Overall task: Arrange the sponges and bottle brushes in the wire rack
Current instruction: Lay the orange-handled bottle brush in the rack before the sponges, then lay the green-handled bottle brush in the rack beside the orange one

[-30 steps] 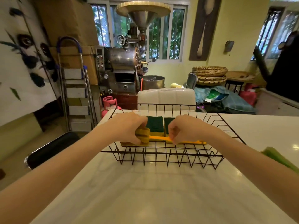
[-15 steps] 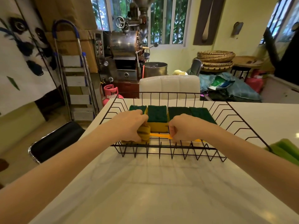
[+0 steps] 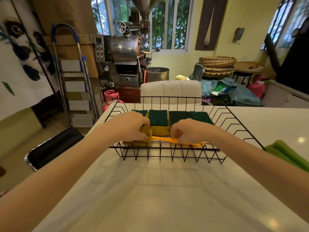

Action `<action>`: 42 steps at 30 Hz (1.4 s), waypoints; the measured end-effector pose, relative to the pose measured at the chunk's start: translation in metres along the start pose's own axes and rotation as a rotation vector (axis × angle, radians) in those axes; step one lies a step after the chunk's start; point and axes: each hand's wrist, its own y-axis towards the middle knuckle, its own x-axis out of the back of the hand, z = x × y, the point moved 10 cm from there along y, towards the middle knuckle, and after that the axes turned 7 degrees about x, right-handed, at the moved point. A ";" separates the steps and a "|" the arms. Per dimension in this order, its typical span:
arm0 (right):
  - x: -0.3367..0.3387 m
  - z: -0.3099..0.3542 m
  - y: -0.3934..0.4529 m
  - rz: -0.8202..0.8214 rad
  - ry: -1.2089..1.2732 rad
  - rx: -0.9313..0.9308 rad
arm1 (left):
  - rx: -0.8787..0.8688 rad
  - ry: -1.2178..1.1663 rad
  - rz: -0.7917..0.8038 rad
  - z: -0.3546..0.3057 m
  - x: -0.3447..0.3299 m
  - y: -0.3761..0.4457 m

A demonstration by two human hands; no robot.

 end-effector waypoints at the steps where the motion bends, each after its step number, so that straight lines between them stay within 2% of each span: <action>1: 0.001 -0.001 -0.004 -0.003 0.011 0.003 | 0.002 -0.012 -0.018 -0.002 0.003 -0.002; 8: 0.028 -0.022 -0.049 -0.155 0.195 -0.029 | -0.165 -0.266 -0.145 -0.061 0.037 -0.020; 12: 0.049 -0.041 -0.095 -0.320 0.274 -0.086 | -0.288 -0.426 -0.195 -0.112 0.051 -0.027; 16: 0.060 -0.073 -0.155 -0.505 0.318 -0.203 | -0.406 -0.488 -0.239 -0.168 0.056 -0.029; 19: 0.057 -0.096 -0.201 -0.571 0.317 -0.299 | -0.535 -0.478 -0.244 -0.216 0.053 -0.033; 24: 0.027 -0.131 -0.264 -0.481 0.349 -0.473 | -0.762 -0.497 -0.215 -0.290 0.048 -0.045; 27: 0.010 -0.145 -0.295 -0.451 0.343 -0.576 | -0.829 -0.498 -0.184 -0.324 0.040 -0.042; 37: -0.039 -0.170 -0.328 -0.298 0.336 -0.745 | -0.738 -0.080 -0.125 -0.373 -0.008 0.010; 42: -0.042 -0.171 -0.322 -0.242 0.141 -0.752 | -0.748 0.070 -0.132 -0.379 -0.021 0.012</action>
